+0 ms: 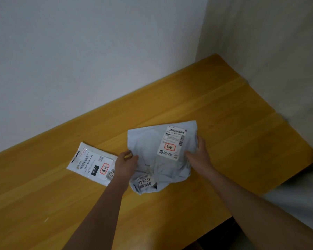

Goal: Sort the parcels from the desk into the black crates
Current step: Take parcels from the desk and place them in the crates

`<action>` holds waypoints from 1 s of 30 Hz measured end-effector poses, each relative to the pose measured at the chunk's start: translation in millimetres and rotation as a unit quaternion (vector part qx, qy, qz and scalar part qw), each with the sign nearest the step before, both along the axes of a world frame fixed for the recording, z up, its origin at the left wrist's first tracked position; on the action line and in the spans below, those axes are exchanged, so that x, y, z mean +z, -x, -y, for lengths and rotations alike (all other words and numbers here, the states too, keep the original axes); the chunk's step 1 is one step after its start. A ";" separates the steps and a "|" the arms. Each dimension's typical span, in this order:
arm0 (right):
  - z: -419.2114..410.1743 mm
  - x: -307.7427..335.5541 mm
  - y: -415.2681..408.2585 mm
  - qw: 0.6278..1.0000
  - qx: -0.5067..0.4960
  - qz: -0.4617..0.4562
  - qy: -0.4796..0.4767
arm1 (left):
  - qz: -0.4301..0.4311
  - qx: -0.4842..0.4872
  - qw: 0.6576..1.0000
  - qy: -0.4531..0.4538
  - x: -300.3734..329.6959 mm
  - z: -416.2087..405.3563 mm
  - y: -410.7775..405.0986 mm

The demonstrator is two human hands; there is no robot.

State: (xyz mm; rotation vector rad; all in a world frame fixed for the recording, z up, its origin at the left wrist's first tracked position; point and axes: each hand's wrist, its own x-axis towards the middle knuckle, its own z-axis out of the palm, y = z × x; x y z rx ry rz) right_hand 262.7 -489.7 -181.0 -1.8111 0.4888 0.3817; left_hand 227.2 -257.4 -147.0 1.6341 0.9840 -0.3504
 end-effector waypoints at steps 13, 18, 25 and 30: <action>-118.9 54.2 -2.3 0.979 0.046 0.173 -0.097 | 0.112 0.253 0.949 0.149 47.8 -82.4 85.6; -184.4 69.4 48.9 0.968 0.122 0.180 -0.126 | 0.143 0.303 0.933 0.128 60.4 -136.5 164.0; -283.5 83.9 166.4 0.947 0.233 0.204 -0.086 | 0.170 0.397 0.898 0.087 64.9 -211.8 308.0; -372.4 84.1 274.6 0.925 0.329 0.173 -0.076 | 0.140 0.457 0.877 0.045 64.0 -278.1 440.1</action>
